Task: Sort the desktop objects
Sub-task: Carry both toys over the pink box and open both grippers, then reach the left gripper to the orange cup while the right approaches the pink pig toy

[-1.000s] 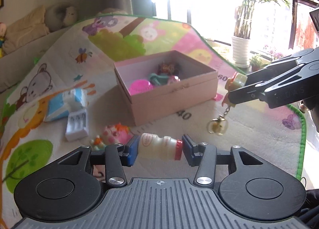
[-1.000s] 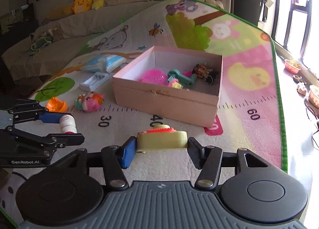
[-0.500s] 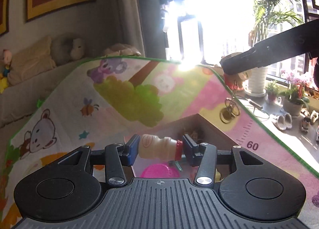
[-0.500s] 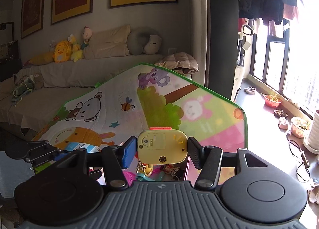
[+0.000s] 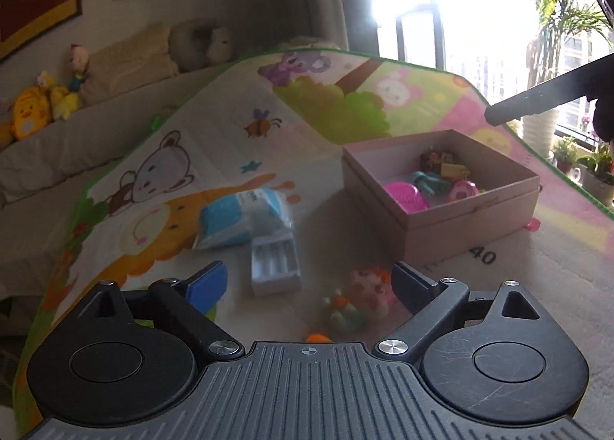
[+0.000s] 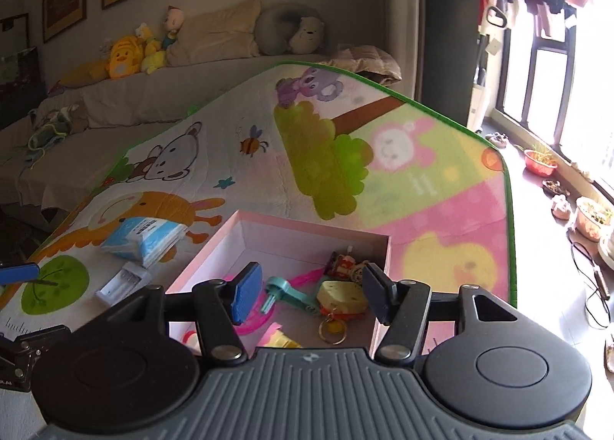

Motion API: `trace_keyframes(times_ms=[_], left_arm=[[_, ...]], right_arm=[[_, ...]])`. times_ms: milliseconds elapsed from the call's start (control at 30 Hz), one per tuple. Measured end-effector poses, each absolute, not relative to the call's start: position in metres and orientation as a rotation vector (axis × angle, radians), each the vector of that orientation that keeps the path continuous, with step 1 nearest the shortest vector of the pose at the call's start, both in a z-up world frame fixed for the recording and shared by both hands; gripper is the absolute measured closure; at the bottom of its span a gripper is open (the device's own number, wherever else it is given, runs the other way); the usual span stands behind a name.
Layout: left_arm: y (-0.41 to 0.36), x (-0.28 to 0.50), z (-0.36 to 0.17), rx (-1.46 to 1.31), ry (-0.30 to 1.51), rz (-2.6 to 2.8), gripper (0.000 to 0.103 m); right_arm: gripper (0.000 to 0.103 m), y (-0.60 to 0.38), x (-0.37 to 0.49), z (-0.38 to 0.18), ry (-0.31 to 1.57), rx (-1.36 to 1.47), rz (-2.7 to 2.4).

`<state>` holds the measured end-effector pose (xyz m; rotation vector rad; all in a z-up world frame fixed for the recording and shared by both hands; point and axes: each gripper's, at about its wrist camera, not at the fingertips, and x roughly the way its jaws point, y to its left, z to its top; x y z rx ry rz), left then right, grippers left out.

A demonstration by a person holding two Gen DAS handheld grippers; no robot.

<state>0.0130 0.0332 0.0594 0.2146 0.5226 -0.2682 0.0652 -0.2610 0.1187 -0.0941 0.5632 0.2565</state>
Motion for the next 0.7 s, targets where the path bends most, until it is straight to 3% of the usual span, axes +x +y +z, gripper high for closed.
trace_keyframes(times_ms=[167, 333, 600, 633, 700], left_arm=[[0.065, 0.002, 0.034, 0.192, 0.620, -0.198, 0.006], [0.087, -0.007, 0.034, 0.124, 0.608, -0.163, 0.004], [0.097, -0.004, 0.029, 0.054, 0.626, -0.166, 0.004], [0.097, -0.004, 0.028, 0.053, 0.629, -0.171, 0.004], [0.095, -0.004, 0.028, 0.044, 0.631, -0.197, 0.004]], right_arm=[[0.035, -0.165, 0.028, 0.079, 0.564, -0.345, 0.503], [0.036, -0.099, 0.018, 0.039, 0.504, -0.568, 0.527], [0.035, -0.069, 0.051, 0.012, 0.573, -0.584, 0.566], [0.038, -0.068, 0.052, 0.010, 0.594, -0.580, 0.566], [0.055, -0.072, 0.047, 0.012, 0.625, -0.553, 0.583]])
